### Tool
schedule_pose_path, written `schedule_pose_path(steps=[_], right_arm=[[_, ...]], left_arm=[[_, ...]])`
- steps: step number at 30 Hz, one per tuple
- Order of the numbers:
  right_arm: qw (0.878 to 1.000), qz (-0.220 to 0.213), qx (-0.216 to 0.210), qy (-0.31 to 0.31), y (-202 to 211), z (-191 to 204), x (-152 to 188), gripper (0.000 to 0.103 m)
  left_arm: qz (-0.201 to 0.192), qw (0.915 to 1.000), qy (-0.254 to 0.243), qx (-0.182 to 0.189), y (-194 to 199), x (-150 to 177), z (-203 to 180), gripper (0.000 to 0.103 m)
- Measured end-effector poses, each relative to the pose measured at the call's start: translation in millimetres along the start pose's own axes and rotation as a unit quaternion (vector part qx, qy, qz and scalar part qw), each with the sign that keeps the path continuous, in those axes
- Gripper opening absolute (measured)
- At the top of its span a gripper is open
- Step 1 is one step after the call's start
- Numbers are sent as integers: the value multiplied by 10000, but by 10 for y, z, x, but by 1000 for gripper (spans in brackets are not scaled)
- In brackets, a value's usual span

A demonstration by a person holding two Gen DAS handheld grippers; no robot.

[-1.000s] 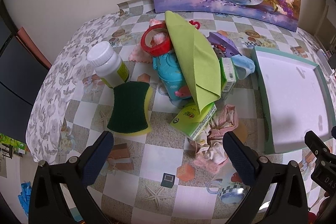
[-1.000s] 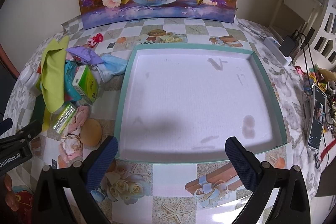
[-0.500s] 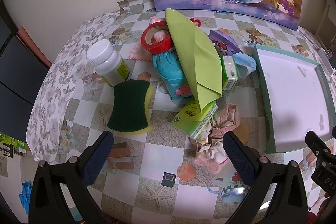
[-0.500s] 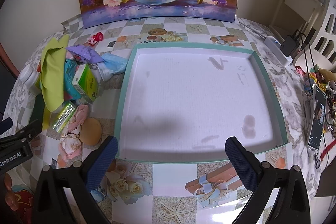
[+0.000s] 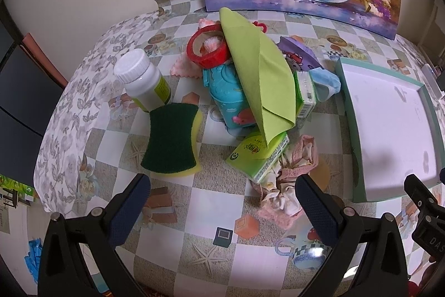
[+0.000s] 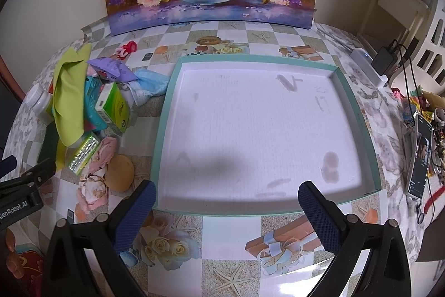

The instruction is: Organize soft objects

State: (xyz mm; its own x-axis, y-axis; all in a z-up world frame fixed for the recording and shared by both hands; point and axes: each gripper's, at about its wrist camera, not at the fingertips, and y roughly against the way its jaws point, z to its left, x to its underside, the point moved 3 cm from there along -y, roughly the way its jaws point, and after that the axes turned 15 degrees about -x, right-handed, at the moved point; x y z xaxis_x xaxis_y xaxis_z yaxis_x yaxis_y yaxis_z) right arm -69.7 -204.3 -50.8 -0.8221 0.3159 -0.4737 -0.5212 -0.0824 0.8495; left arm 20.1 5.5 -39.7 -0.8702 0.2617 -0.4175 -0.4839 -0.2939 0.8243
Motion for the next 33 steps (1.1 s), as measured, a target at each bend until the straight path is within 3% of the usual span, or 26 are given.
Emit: schedule_pose_path(steps=[16,22,28,30,33], right_arm=[[10000,-7,8,19,1,16,-4,103],[9997,-153,-92,151,52,113,-34,103],[9966,-455,-665,168,86,353,-142,103],[9949,-372,-910,211,20,485,-147,103],[9944,-150,-884,556,-97,683,-104,103]], left_arm=[[-2,10000,6,17,-3,0,4,103],[47,9993,295,207,-30,3,191,103],[187,9982,544,190,-203,13,435,103],[144,9977,630,204,-244,19,505,103],[126,9961,787,381,-304,31,595,103]])
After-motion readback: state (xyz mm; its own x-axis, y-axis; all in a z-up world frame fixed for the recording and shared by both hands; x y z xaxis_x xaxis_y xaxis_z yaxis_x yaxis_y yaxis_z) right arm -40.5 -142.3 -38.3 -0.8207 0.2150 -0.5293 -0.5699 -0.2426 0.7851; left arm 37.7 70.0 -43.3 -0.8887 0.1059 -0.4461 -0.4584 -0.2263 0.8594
